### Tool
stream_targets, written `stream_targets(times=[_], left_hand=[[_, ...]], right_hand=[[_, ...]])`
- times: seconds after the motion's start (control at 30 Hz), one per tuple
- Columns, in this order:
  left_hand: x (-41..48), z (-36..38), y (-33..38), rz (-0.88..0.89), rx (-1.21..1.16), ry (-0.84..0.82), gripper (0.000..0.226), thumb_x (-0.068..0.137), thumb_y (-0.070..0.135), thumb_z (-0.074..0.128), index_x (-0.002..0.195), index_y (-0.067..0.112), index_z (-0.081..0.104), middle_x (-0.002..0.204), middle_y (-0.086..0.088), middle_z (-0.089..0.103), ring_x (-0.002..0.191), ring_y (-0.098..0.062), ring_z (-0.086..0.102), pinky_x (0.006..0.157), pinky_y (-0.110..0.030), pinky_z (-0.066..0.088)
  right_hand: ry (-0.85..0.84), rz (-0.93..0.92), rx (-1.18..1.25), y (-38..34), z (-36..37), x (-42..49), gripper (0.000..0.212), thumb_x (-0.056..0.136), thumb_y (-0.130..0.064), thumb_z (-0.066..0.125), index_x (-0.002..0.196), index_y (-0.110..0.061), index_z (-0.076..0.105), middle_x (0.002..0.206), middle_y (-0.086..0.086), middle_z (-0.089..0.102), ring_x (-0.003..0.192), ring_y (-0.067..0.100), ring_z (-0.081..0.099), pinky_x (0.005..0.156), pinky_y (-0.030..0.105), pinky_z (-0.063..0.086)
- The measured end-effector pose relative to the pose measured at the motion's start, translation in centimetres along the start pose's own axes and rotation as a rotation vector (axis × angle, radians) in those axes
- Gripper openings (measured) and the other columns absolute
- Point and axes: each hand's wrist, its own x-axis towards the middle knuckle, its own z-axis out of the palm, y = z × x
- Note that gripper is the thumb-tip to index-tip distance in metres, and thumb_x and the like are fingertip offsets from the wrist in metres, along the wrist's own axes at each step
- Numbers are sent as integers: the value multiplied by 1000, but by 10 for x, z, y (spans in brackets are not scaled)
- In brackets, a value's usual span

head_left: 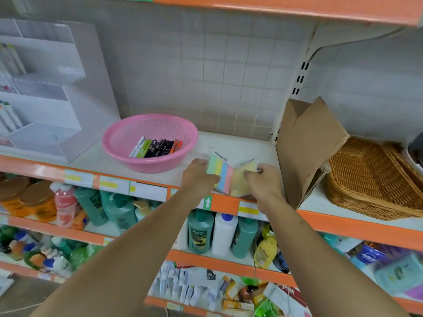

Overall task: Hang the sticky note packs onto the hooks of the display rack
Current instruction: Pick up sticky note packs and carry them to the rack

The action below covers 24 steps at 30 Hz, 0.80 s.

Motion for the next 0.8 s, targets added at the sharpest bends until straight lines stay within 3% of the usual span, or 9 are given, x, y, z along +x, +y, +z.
stream_targets(times=[0.07, 0.13, 0.23, 0.33, 0.47, 0.6, 0.7, 0.8], left_hand=[[-9, -5, -4, 32, -19, -26, 21, 83, 7, 68, 104, 8, 66, 99, -7, 70, 82, -23, 66, 63, -30, 54], [-21, -13, -8, 45, -90, -39, 21, 82, 4, 66, 101, 11, 68, 100, -7, 73, 92, -26, 69, 81, -42, 58], [-44, -29, -13, 99, -186, -29, 25, 85, 3, 66, 107, 15, 69, 105, 0, 74, 97, -19, 69, 85, -33, 56], [-73, -54, -33, 80, -331, 20, 19, 85, 6, 68, 99, 19, 72, 106, -6, 75, 98, -23, 70, 86, -40, 58], [-123, -100, -83, -31, -424, 168, 13, 91, 6, 64, 93, 18, 70, 105, -12, 70, 90, -20, 64, 79, -36, 61], [-192, -151, -141, -157, -515, 387, 11, 93, 9, 64, 103, 11, 69, 98, -4, 70, 84, -15, 65, 64, -26, 60], [-258, -195, -177, -220, -538, 621, 14, 91, 11, 67, 105, 8, 67, 90, -1, 71, 78, -15, 66, 57, -24, 59], [-332, -239, -209, -252, -538, 797, 18, 90, 11, 67, 108, 8, 69, 102, -7, 74, 89, -22, 71, 75, -37, 62]], right_hand=[[-23, -38, 79, -4, -4, -12, 10, 85, -8, 56, 78, -15, 54, 71, -4, 54, 66, 18, 52, 53, 28, 40], [-42, -62, 168, -11, -8, -23, 13, 90, -7, 55, 84, -17, 51, 74, -7, 50, 64, 10, 47, 51, 23, 35], [-95, -102, 264, -13, -11, -38, 2, 90, -10, 58, 89, -11, 59, 80, -1, 58, 68, 13, 50, 55, 22, 38], [-193, -149, 316, -15, -3, -60, 14, 90, -10, 59, 78, -17, 56, 73, -6, 58, 62, 7, 51, 48, 13, 38], [-482, -144, 239, -10, 37, -99, 5, 87, -12, 61, 84, -16, 62, 85, 3, 65, 73, 16, 59, 64, 26, 45], [-757, -152, 150, -4, 102, -160, 29, 89, -9, 61, 64, -17, 49, 59, -8, 49, 50, 3, 46, 45, 12, 36], [-1015, -147, 113, -9, 149, -223, 11, 90, -12, 62, 79, -14, 62, 61, -14, 62, 55, 3, 60, 49, 15, 47], [-1260, -201, 44, -20, 190, -299, 8, 91, -15, 63, 83, -16, 66, 72, -7, 71, 66, 13, 67, 53, 24, 53]])
